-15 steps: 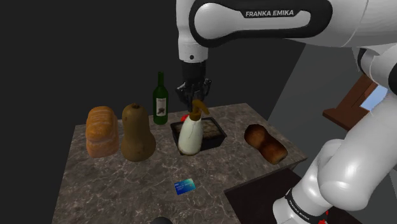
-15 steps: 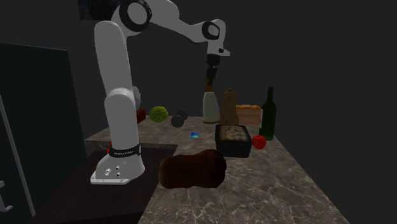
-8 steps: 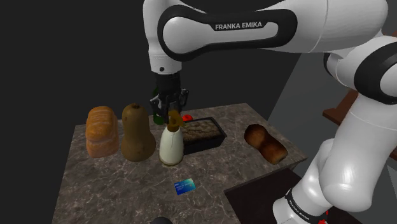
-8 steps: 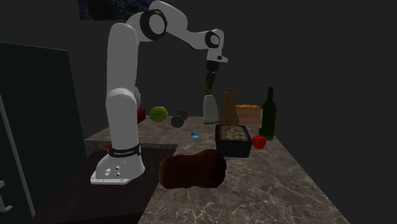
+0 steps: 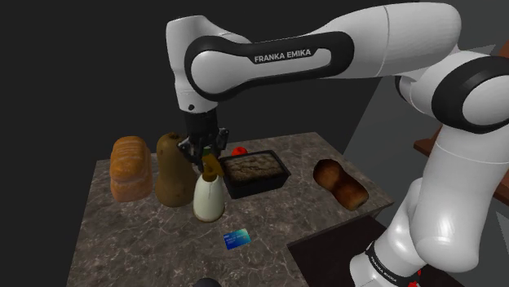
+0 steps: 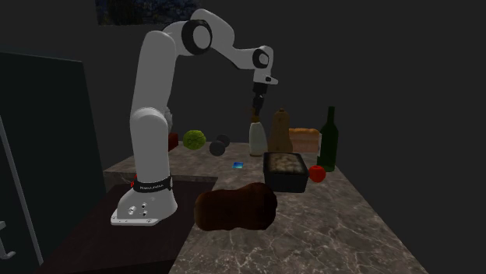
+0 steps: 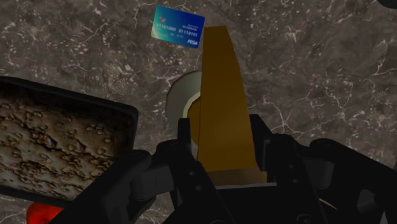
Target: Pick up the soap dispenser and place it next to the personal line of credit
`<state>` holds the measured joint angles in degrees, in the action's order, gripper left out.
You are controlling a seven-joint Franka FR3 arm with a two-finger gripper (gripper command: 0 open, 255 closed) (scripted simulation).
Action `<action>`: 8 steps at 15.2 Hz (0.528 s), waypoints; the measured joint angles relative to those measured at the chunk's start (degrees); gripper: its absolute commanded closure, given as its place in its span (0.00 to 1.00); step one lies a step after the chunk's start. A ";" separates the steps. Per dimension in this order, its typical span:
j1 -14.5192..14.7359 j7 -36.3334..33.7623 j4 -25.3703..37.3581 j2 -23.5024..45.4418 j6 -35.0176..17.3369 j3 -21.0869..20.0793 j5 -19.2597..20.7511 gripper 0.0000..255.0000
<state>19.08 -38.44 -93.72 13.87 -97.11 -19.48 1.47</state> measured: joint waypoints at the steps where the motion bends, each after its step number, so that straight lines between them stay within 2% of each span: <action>1: 0.02 -0.04 -0.60 0.08 -0.67 0.00 0.03 1.00; 8: 0.02 -0.08 -3.74 0.65 -4.37 0.08 0.24 1.00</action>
<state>19.10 -38.52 -97.46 14.53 -101.48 -19.41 1.71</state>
